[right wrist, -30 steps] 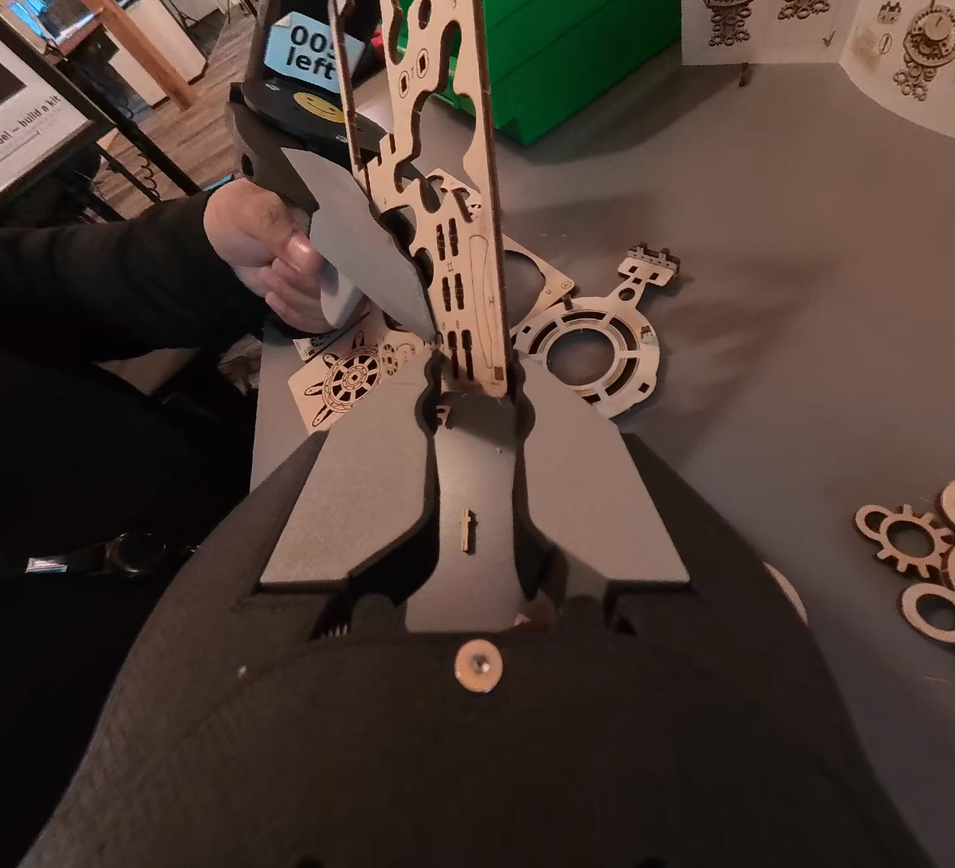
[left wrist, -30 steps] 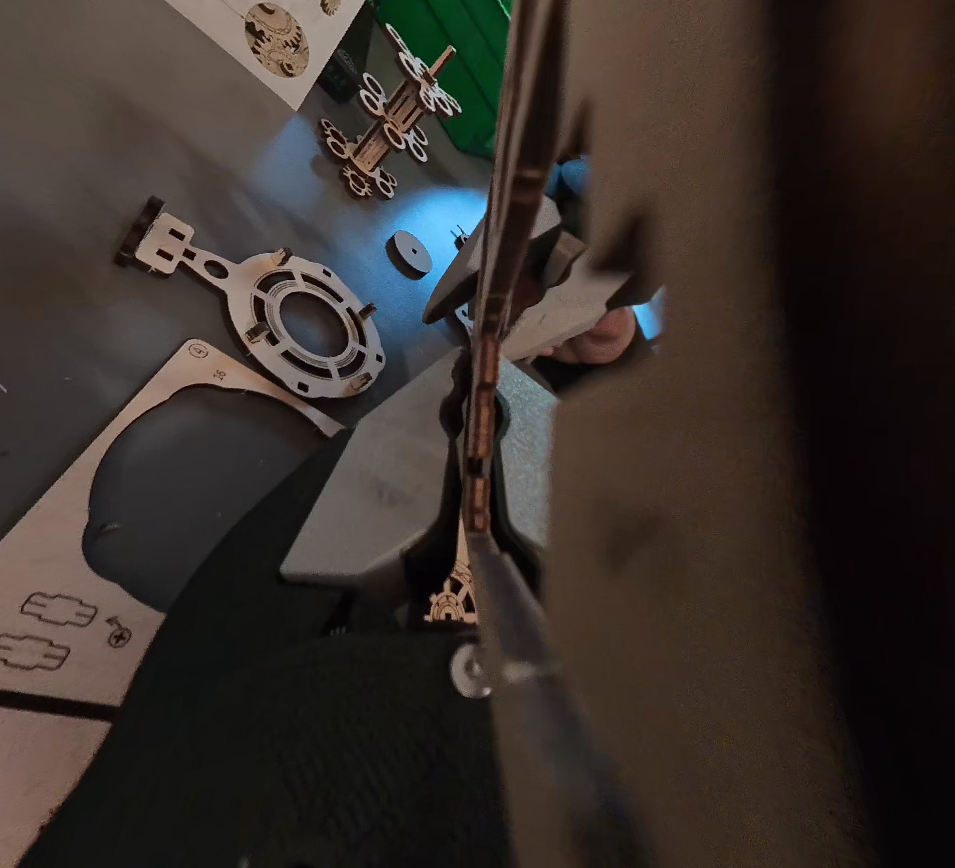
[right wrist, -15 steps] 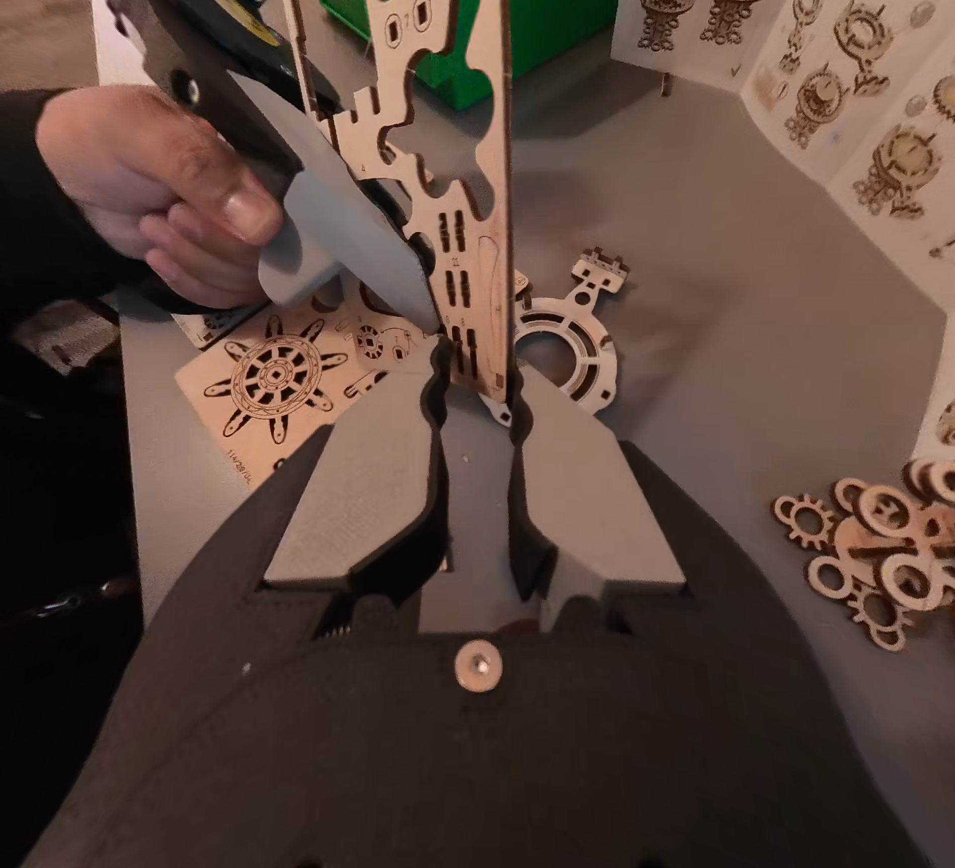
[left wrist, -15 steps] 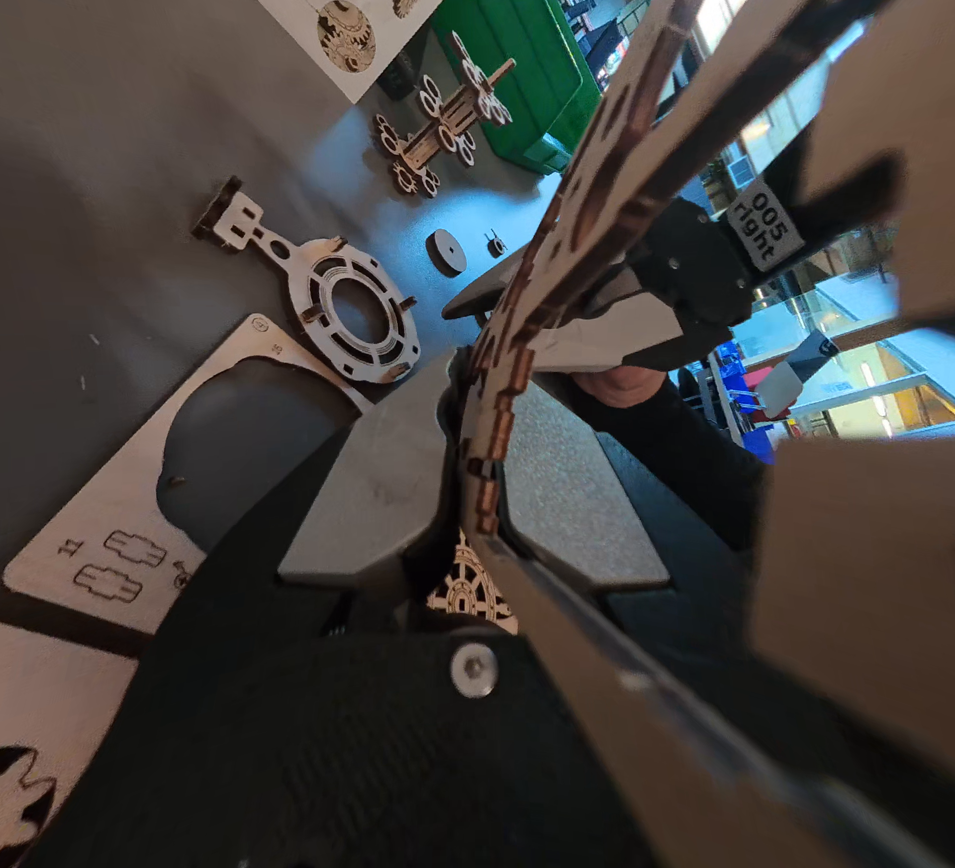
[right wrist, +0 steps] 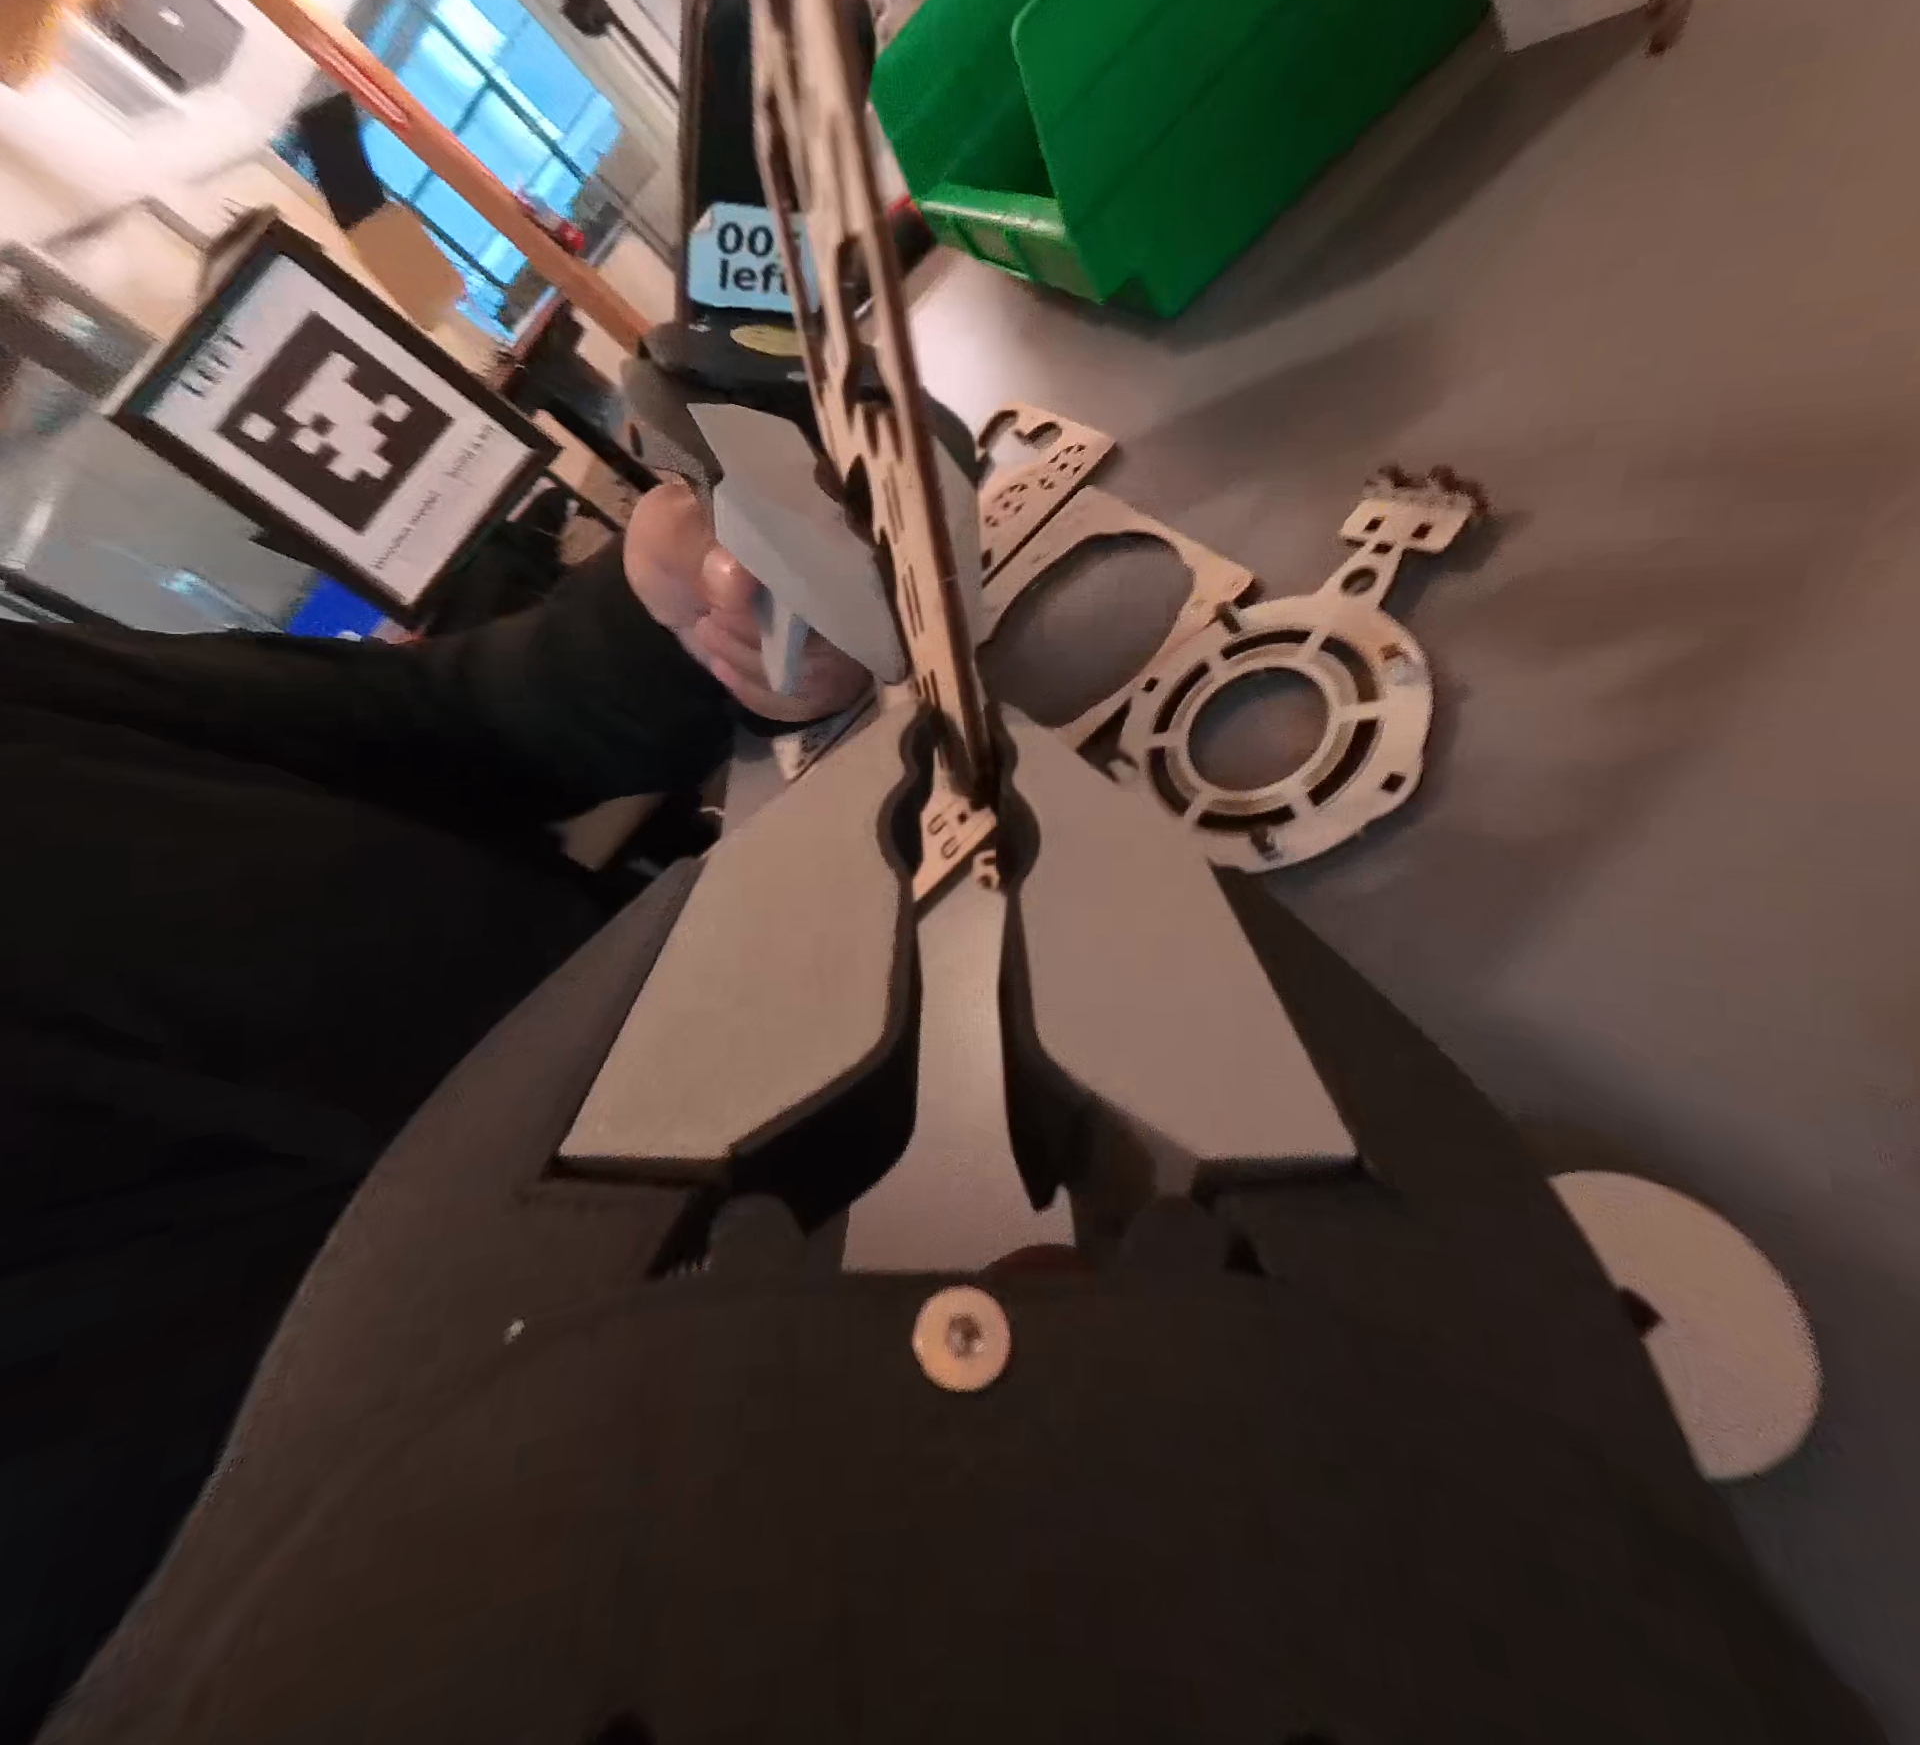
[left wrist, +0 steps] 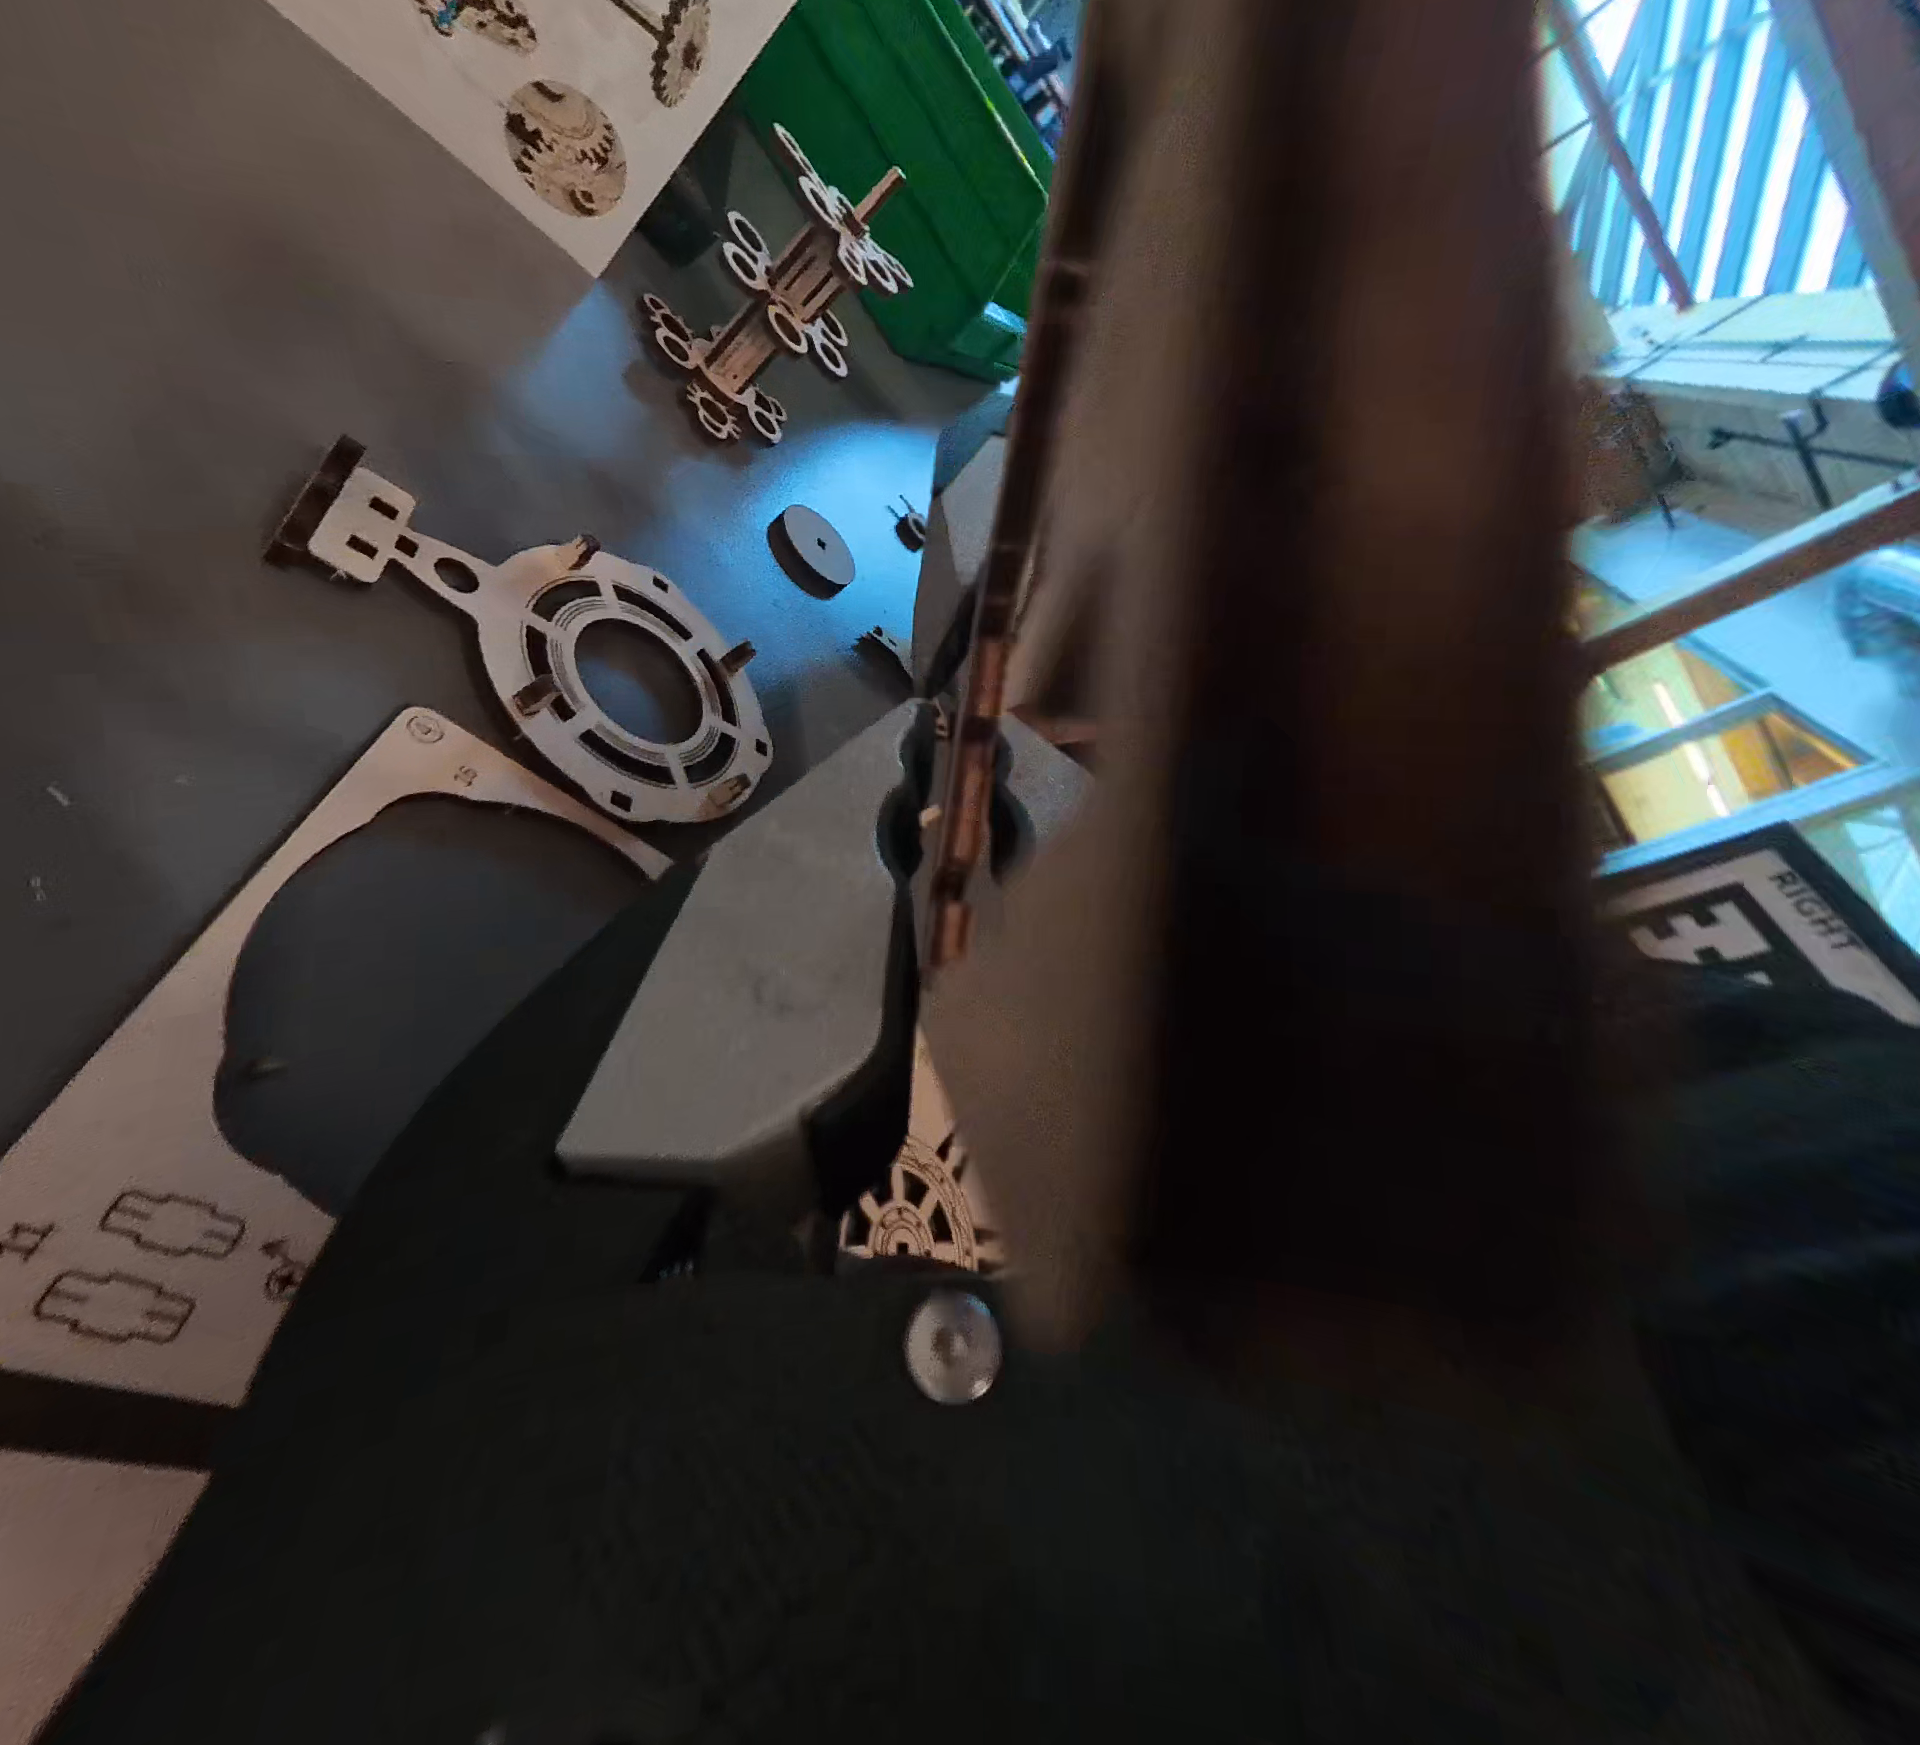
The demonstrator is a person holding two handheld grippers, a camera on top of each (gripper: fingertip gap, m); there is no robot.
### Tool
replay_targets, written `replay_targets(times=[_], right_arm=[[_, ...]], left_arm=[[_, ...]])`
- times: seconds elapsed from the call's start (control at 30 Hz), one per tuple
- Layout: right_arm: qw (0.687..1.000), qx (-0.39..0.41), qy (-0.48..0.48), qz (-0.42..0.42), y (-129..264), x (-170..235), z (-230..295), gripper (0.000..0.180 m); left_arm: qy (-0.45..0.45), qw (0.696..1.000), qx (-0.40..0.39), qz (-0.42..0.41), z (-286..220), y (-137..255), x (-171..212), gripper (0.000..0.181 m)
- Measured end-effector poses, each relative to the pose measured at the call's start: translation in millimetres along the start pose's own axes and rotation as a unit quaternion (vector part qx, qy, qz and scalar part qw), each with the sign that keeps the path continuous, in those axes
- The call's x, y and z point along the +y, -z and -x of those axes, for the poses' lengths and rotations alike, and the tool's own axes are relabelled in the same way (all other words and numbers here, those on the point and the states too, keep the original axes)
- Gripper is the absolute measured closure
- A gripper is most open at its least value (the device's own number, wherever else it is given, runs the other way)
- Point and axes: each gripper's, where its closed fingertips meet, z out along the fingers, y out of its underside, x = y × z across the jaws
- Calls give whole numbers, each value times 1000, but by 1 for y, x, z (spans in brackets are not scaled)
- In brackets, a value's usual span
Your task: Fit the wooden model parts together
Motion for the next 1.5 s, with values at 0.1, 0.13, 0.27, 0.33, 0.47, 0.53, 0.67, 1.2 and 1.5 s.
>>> replay_targets(times=[0.1,0.13,0.27,0.33,0.47,0.53,0.67,1.2,1.5], right_arm=[[1000,-10,-6,-4,1,1,2,174],[1000,-16,-13,-7,0,0,2,174],[999,-35,-19,-5,0,1,7,176],[999,-39,-24,-10,0,-1,7,176],[999,-36,-23,-7,0,-1,5,175],[1000,-21,-11,-5,0,-1,3,174],[999,27,34,6,-1,0,-3,165],[992,81,98,20,-3,-1,-8,161],[983,125,123,56,-5,5,-14,163]], left_arm=[[-11,1000,4,-1,-3,0,0,175],[-10,1000,7,-4,-4,1,0,175],[3,999,24,-32,-6,8,-8,177],[3,999,29,-31,-6,8,-8,180],[-8,999,19,-32,-6,7,-8,180],[-18,999,10,-34,-5,7,-8,179],[-20,999,-3,-37,-2,6,-10,180],[-27,999,-12,-37,-1,6,-9,180],[-13,999,-25,-18,5,4,-5,181]])
